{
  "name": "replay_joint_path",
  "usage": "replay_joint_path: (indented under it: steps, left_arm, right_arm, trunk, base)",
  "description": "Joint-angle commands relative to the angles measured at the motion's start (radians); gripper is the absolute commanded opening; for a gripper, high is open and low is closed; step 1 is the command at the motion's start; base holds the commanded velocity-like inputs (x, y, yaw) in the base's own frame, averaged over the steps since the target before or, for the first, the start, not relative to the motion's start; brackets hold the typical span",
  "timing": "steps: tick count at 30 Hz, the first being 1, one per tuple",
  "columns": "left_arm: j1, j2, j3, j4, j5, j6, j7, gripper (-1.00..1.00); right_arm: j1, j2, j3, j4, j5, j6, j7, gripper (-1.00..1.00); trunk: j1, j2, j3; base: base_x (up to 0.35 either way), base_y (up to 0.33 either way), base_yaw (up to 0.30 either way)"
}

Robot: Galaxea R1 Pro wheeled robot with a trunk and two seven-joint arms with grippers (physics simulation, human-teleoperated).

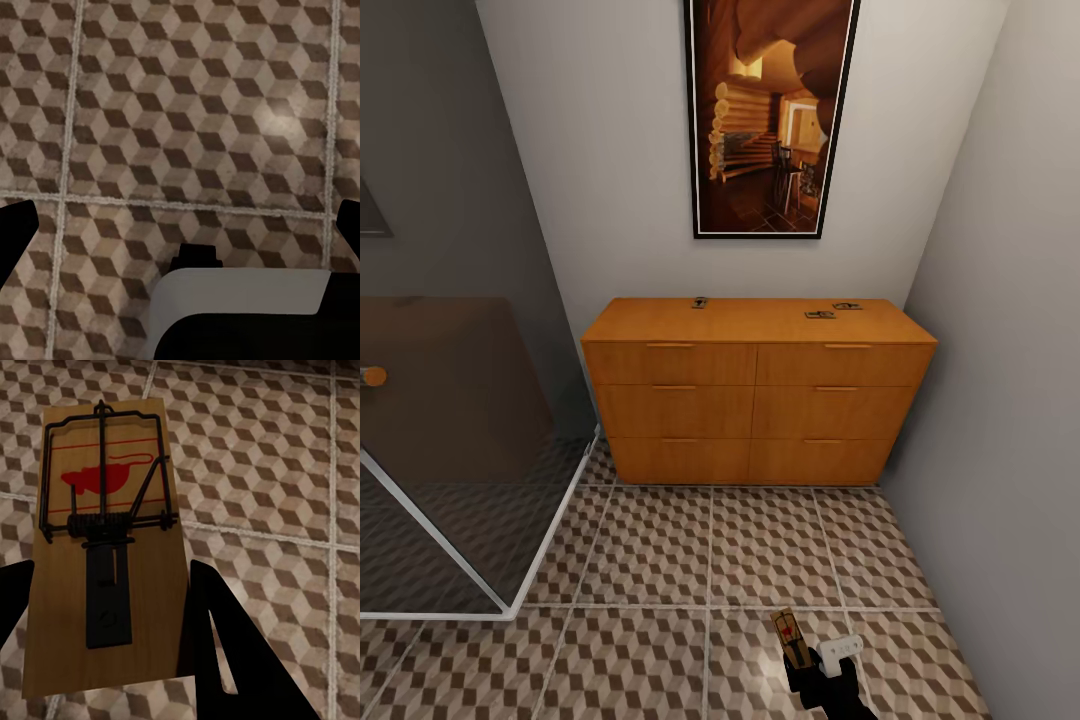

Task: Take the four mousetraps from the cabinet in the bathroom and place them on the bathroom floor. Make sure all four end up on the same floor surface, and ensure that at least two of them are either under or directly next to the same bathroom sink.

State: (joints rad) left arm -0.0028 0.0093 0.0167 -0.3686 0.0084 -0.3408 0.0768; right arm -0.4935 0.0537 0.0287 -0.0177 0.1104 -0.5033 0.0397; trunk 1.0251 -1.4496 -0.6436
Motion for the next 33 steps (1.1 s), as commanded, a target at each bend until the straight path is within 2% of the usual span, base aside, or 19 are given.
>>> replay_joint_path:
  steps: [1,33]
  left_arm:
    - [0.0,0.0,0.0,0.0,0.001,-0.003,0.001,1.0]
    - [0.0,0.0,0.0,-0.001,0.001,-0.003,0.001,1.0]
  right_arm:
    - [-0.001,0.0,0.002,0.001,0.002,-0.003,-0.003,-1.0]
    - [-0.001,0.0,0.002,0.001,0.002,-0.003,-0.003,-1.0]
  trunk:
    - [0.0,0.0,-0.001]
    - [0.0,0.0,-0.001]
  base:
    - [0.0,0.0,0.0]
    - [0.0,0.0,0.0]
